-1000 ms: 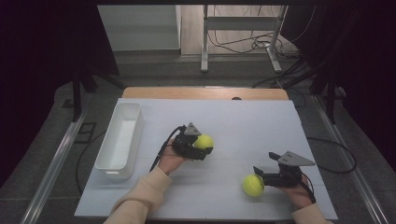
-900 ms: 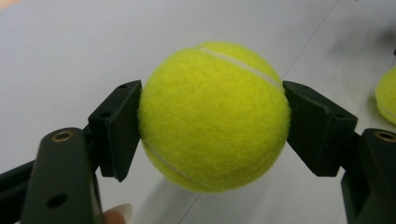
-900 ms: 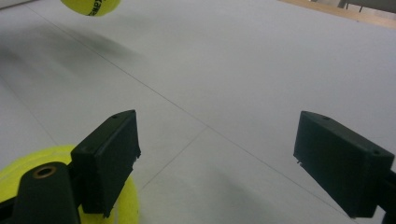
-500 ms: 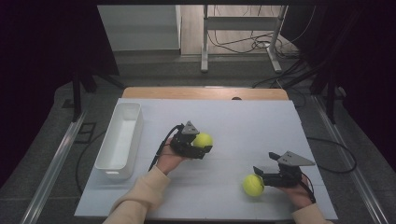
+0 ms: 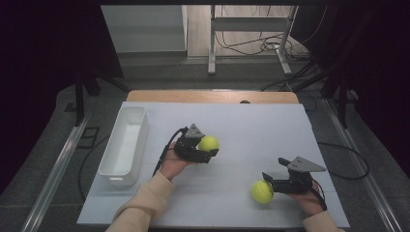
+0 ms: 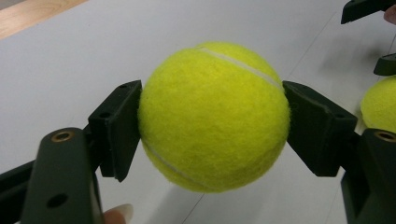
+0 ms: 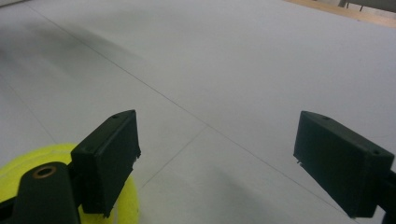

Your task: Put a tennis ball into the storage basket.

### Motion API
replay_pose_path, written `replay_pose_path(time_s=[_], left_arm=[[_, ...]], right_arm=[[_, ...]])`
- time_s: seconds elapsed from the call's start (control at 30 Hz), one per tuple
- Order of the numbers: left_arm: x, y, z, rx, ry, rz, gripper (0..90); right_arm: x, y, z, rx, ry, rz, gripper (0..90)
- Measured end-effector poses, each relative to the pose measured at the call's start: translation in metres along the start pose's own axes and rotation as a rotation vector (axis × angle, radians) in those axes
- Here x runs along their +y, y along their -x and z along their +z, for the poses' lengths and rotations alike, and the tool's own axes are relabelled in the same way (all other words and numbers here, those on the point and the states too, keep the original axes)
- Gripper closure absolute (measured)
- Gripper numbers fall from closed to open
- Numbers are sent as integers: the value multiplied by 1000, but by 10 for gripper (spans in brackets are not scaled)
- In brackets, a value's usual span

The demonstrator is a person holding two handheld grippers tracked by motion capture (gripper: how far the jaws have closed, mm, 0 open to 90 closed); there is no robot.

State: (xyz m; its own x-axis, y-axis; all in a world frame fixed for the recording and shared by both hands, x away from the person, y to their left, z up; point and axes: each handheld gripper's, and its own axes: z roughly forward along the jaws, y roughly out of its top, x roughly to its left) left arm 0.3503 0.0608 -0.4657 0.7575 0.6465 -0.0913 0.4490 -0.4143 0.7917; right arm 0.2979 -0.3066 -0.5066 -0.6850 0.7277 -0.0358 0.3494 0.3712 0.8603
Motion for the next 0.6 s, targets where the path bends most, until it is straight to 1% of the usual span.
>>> replay_pose_path(time_s=[0.17,0.37,0.6], left_arm=[[0,-1,-2,0,4,-6,256],[2,-1,-7,3,23,-4,255],[3,-1,-9,4,24,-4,255]], right_arm=[[0,0,0,1,-1,-1,147],[0,0,0,2,-4,-1,146],[-1,-1,1,4,-8,-3,146]])
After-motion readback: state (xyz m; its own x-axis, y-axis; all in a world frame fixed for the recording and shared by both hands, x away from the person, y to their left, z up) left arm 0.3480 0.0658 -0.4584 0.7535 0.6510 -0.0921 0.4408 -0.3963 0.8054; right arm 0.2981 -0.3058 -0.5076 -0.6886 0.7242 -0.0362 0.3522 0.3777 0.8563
